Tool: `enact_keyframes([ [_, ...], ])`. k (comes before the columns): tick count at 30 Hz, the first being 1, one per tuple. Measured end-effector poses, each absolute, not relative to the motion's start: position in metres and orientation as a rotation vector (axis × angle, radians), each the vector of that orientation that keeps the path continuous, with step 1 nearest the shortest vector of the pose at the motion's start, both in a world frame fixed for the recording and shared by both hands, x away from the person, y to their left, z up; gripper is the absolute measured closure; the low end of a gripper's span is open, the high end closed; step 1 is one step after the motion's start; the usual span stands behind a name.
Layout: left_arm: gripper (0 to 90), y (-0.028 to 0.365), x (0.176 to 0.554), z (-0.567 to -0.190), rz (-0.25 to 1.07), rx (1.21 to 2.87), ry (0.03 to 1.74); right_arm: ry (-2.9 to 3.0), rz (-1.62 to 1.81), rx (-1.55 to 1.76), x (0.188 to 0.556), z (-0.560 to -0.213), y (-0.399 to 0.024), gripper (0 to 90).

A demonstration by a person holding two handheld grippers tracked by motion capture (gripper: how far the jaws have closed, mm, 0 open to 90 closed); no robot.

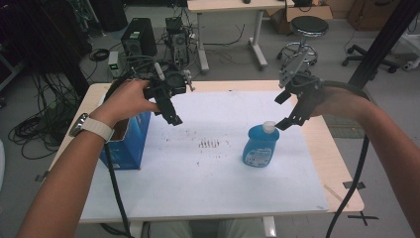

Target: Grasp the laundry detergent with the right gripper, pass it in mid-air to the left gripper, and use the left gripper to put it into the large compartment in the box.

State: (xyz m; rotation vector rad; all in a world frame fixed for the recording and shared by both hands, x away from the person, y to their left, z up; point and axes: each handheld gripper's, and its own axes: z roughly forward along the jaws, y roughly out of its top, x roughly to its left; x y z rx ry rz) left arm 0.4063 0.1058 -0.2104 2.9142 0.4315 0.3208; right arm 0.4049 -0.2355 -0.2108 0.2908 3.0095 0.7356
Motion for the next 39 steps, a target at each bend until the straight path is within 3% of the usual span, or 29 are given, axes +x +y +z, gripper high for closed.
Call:
enact_keyframes([
  [39,6.0,0.108,0.408,-0.212,0.313,2.917,0.442,2.95,0.982,0.362,0.394,-0.27,-0.279,5.9],
])
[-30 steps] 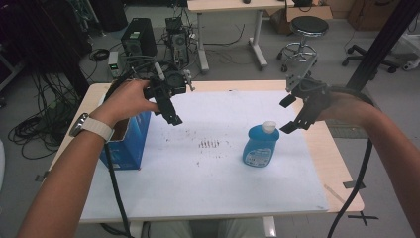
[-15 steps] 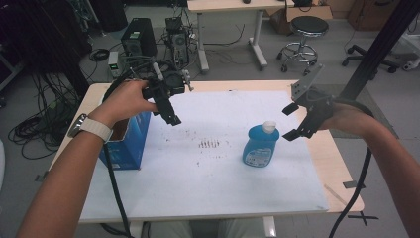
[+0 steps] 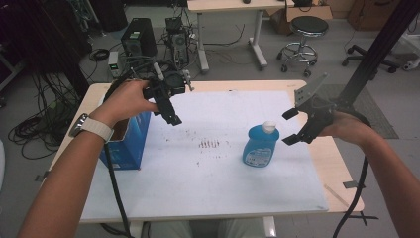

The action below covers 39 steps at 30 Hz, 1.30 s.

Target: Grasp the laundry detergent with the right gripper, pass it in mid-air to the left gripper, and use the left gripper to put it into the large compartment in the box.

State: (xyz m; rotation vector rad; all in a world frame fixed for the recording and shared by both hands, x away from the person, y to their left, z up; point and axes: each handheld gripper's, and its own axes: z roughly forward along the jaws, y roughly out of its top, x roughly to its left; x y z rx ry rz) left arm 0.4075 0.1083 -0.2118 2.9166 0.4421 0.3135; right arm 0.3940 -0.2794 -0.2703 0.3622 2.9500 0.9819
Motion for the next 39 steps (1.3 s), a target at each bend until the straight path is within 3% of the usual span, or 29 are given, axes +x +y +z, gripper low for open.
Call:
enact_keyframes([
  [39,6.0,0.109,0.407,-0.217,0.304,2.923,0.455,2.895,1.206,0.437,0.393,-0.324,-0.299,6.1],
])
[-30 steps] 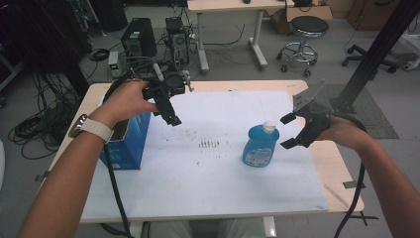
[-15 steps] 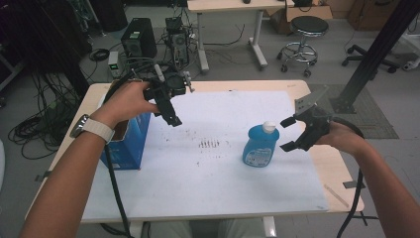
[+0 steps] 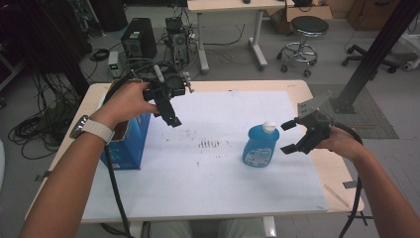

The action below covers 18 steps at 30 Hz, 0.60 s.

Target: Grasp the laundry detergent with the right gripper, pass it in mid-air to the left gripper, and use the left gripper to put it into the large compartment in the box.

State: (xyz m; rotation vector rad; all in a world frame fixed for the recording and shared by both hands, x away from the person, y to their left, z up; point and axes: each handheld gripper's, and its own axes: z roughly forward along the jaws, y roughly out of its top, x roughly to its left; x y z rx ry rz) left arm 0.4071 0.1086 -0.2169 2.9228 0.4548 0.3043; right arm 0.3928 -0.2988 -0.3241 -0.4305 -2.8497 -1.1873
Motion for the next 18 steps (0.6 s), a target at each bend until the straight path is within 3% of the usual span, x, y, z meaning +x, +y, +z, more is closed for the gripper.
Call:
enact_keyframes([
  [18,6.1,0.108,0.407,-0.217,0.303,2.924,0.462,-2.786,-1.323,-0.453,0.391,-0.343,-0.307,6.6],
])
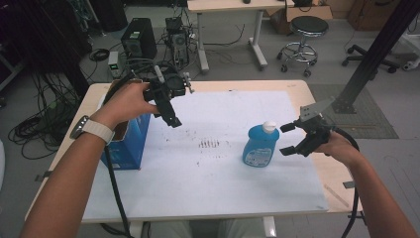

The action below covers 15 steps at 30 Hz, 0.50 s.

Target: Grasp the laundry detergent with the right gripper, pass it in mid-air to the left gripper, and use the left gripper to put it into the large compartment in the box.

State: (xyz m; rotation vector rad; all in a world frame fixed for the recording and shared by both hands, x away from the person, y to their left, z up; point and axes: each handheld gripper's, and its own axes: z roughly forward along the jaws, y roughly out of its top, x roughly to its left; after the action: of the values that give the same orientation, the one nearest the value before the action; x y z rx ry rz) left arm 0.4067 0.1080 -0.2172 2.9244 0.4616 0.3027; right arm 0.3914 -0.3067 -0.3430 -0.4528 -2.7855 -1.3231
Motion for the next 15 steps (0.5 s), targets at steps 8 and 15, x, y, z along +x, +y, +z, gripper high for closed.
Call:
enact_keyframes([
  [8,6.1,0.1074,0.4072,-0.2177,0.304,2.924,0.458,-2.779,-1.383,-0.45,0.3895,-0.3476,-0.3098,7.0],
  [15,6.2,0.1072,0.4072,-0.2179,0.299,2.925,0.454,-2.772,-1.401,-0.451,0.3881,-0.3507,-0.3117,7.2],
])
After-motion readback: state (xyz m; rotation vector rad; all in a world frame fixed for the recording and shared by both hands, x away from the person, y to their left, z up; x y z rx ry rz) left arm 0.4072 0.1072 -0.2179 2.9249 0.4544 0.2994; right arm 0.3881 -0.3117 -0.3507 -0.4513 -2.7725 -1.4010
